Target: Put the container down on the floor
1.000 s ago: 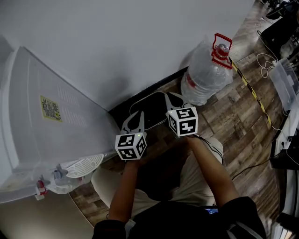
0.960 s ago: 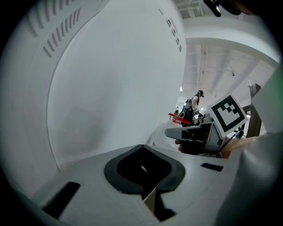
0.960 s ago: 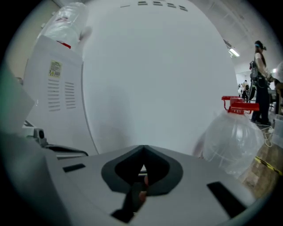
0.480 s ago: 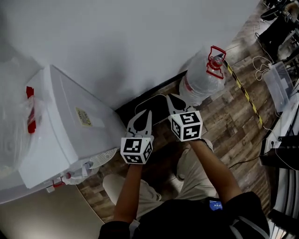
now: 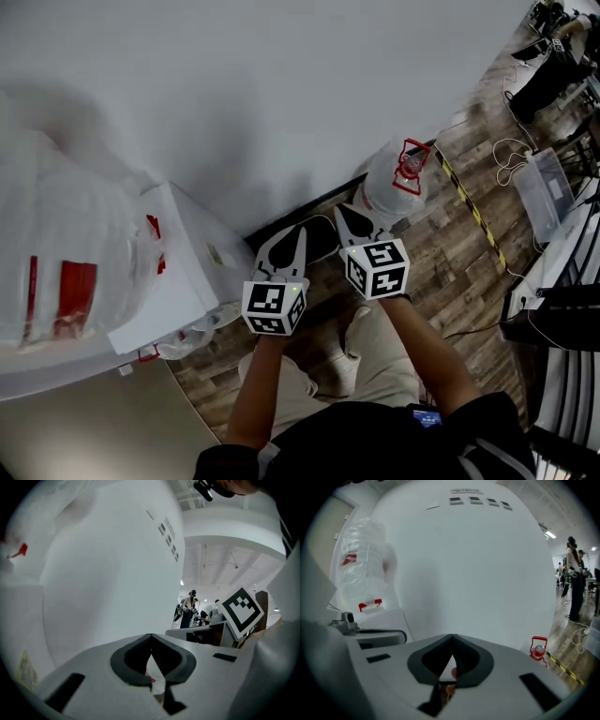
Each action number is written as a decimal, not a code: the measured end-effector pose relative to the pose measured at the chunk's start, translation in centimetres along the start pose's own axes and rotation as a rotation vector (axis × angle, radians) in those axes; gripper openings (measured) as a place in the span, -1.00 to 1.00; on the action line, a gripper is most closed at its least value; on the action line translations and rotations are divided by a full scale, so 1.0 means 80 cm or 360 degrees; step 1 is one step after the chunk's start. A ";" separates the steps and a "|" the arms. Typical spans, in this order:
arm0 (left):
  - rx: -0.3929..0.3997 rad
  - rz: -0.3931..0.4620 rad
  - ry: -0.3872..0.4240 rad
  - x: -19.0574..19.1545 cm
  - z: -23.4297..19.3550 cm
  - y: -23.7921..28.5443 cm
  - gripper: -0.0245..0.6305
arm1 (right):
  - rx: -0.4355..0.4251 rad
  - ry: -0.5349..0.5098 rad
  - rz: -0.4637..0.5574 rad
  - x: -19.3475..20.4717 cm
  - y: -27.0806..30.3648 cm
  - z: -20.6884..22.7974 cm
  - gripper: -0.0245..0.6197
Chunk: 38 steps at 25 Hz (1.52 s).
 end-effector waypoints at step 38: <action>0.0198 0.0214 0.0062 -0.363 0.107 -0.151 -0.88 | -0.0122 -0.0045 0.0286 -0.324 -0.176 -0.189 -0.83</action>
Point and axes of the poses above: the fingertips, and each gripper's own axes: y forward along the fingers, z to its right, x out of its underside, the point moved 4 cm from there along -y, backward along the fingers, and after that the axes turned 12 degrees about z, right-handed, at the moved point
